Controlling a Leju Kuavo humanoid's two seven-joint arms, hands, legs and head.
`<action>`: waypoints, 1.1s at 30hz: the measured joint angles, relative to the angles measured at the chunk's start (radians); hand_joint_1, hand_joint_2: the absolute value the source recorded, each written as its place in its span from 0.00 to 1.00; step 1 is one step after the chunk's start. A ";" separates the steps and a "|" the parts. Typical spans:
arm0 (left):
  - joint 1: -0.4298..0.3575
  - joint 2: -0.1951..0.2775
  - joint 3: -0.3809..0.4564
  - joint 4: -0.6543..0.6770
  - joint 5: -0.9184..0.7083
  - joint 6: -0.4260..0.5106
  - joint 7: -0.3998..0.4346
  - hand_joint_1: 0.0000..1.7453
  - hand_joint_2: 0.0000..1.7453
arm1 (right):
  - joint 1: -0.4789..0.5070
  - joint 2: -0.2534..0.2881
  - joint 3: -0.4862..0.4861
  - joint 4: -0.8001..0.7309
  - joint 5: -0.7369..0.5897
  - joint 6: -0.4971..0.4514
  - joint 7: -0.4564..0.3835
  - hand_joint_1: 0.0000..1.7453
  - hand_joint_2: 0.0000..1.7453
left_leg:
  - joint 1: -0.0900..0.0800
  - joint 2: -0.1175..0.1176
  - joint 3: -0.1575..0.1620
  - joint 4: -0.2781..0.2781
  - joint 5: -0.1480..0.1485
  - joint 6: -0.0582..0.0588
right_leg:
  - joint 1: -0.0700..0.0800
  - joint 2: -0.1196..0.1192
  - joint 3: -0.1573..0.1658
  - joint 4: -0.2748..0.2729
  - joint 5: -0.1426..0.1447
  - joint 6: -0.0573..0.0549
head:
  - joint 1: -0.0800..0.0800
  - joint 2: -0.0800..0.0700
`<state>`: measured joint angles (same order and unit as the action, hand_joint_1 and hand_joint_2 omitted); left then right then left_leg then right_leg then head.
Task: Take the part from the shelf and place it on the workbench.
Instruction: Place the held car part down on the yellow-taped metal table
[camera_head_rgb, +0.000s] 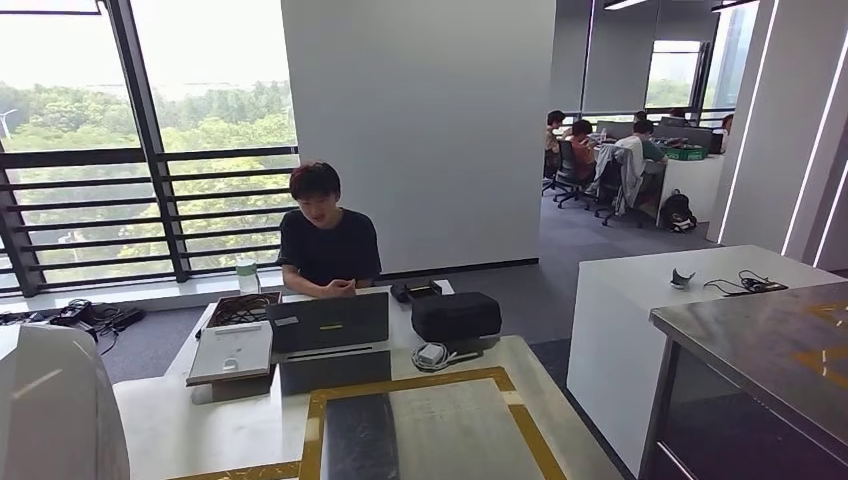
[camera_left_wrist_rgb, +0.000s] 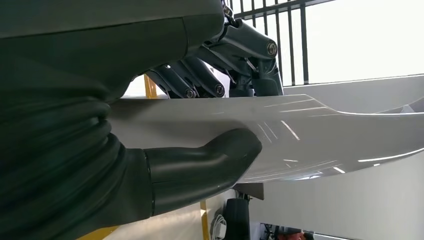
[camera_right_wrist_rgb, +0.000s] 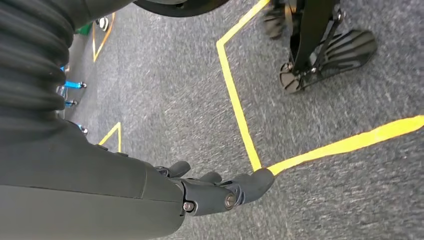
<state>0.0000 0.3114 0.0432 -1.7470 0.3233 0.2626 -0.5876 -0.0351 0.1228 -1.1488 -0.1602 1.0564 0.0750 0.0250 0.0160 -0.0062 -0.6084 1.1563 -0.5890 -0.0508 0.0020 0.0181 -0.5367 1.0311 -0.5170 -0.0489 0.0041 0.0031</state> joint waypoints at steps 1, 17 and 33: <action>-0.002 0.003 -0.003 0.008 -0.012 -0.011 0.013 1.00 1.00 | 0.001 0.000 0.000 0.000 0.001 0.000 0.000 0.00 1.00 | 0.000 0.001 0.002 -0.050 0.053 0.001 | 0.000 0.001 0.013 0.001 -0.010 0.004 | 0.000 0.000; -0.327 -0.035 -0.268 0.636 -0.666 0.368 -0.091 1.00 1.00 | -0.016 0.000 0.003 0.000 0.030 0.002 0.011 0.00 1.00 | -0.011 0.000 0.008 -0.116 0.123 0.037 | 0.002 -0.001 0.031 -0.021 -0.028 0.029 | 0.006 0.000; -0.373 -0.086 -0.496 0.947 -0.870 0.390 -0.061 1.00 1.00 | -0.016 0.000 0.004 0.000 0.042 0.003 0.024 0.00 1.00 | -0.008 0.002 0.010 -0.118 0.128 0.036 | 0.001 0.000 0.031 -0.020 -0.026 0.037 | 0.006 0.000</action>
<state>-0.3729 0.2251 -0.4527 -0.8003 -0.5462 0.6521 -0.6487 -0.0508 0.1232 -1.1452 -0.1598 1.0987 0.0782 0.0485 0.0079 -0.0045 -0.5982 1.0379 -0.4608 -0.0145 0.0029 0.0181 -0.5056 1.0107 -0.5429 -0.0121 0.0099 0.0031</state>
